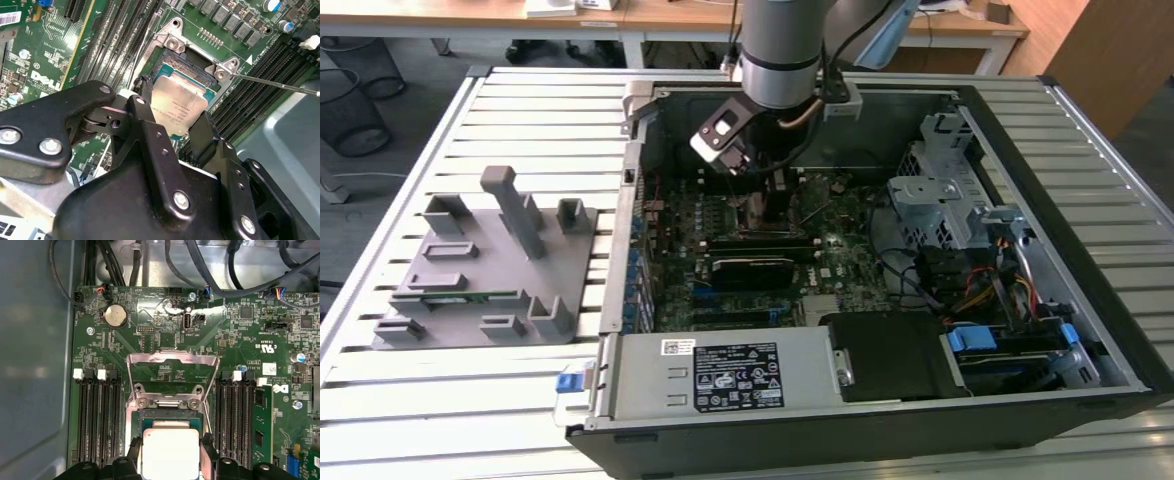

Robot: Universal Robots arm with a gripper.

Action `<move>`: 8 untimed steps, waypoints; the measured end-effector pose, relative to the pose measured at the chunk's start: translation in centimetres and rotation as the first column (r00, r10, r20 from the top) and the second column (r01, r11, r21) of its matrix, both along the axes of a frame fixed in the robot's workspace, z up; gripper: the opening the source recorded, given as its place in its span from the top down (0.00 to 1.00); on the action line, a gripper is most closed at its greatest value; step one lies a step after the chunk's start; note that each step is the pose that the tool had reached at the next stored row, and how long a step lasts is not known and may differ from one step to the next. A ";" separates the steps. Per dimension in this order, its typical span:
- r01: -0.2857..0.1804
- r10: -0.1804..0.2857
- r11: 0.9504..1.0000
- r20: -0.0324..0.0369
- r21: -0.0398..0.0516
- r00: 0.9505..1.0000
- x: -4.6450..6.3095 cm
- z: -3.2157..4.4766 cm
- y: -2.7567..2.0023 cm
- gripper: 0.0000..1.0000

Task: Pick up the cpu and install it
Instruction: 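Place the cpu into insertion slot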

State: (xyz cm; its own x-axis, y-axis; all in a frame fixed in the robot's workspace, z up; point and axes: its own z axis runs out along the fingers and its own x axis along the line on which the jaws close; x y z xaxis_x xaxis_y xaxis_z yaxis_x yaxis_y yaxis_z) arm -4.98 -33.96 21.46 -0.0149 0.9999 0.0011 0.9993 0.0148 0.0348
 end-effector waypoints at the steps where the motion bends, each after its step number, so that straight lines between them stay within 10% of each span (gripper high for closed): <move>1: 0.000 0.000 1.000 0.000 0.000 1.000 0.0 -0.09 0.00 0.46; 8: 0.001 -0.001 1.000 0.000 0.000 1.000 0.0 -0.73 0.00 0.46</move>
State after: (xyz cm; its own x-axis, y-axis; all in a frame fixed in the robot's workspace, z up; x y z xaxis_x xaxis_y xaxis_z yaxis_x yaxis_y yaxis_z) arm -4.98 -33.96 20.72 -0.0142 0.9999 0.0010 0.9993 0.0142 0.0348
